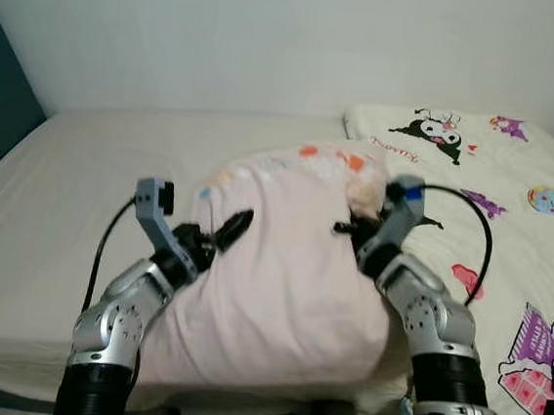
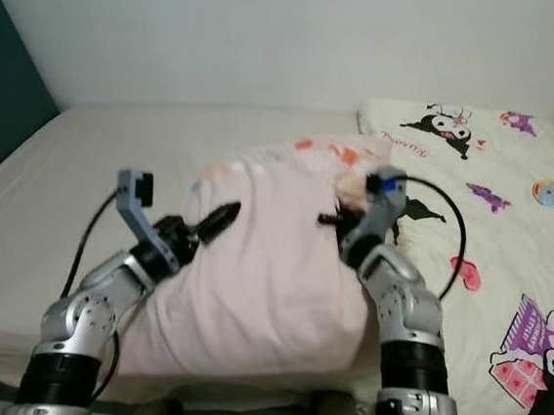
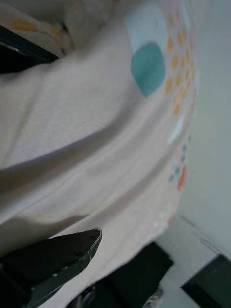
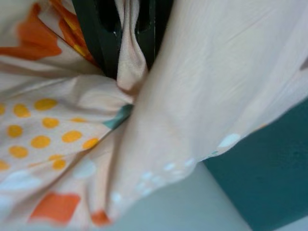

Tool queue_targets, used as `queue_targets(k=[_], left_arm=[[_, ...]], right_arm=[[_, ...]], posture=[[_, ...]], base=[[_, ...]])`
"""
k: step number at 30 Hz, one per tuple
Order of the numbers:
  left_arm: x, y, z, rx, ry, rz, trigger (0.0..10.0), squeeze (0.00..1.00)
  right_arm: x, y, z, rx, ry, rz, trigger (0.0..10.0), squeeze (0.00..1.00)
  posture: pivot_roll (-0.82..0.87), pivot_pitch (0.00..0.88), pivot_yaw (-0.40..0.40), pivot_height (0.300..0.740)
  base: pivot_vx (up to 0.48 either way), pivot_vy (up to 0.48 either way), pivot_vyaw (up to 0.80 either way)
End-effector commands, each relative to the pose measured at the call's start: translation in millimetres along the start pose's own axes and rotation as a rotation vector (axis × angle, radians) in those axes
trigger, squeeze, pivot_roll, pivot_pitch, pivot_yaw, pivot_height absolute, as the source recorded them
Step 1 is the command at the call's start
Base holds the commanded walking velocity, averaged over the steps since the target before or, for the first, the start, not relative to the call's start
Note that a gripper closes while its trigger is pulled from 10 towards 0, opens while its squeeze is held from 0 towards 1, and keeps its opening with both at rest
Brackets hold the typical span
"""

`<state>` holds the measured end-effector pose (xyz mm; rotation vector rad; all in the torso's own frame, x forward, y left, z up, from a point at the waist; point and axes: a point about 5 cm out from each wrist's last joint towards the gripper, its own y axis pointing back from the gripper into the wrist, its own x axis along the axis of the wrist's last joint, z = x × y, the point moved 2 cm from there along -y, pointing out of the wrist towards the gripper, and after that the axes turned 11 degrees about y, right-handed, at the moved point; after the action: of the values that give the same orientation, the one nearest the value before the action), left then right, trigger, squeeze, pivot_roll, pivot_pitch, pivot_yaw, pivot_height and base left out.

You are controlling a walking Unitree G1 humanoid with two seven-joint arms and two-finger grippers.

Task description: Clean up the room

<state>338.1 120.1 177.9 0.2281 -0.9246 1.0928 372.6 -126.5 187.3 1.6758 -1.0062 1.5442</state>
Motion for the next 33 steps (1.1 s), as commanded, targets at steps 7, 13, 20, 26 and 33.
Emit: queue_targets(k=[7, 13, 20, 26, 33], left_arm=[[-19.7, 1.2, 10.0, 0.009, -0.101, -0.100, 0.0, 0.00], [-19.9, 5.5, -3.4, 0.126, -0.184, -0.090, 10.0, 0.00], [-16.5, 9.2, -5.4, 0.140, -0.154, -0.051, 0.0, 0.00], [-8.4, 7.1, -2.6, 0.140, -0.157, -0.002, 0.0, 0.00], [11.7, -1.3, 2.9, 0.205, -0.274, 0.105, 0.0, 0.00]], right_arm=[[-4.3, -10.4, -30.8, 0.105, 0.011, 0.015, 0.0, 0.00], [-15.9, -4.7, -26.7, 0.065, 0.023, -0.017, 0.0, 0.00], [-18.6, -3.0, -26.1, 0.060, 0.026, -0.025, 0.0, 0.00], [-15.6, -4.3, -25.0, 0.051, 0.039, -0.013, 0.0, 0.00], [-5.8, -7.4, -14.7, -0.117, 0.236, 0.028, 1.5, 0.00]], posture=[[-0.03, 0.000, 0.015, 0.600], [-0.03, 0.000, 0.017, 0.600], [-0.04, 0.000, 0.019, 0.600], [-0.04, 0.000, 0.019, 0.600], [-0.04, 0.000, 0.023, 0.600]], base=[[0.000, 0.000, 0.00], [0.000, 0.000, 0.00], [0.000, 0.000, 0.00], [0.000, 0.000, 0.00], [0.000, 0.000, 0.00]])
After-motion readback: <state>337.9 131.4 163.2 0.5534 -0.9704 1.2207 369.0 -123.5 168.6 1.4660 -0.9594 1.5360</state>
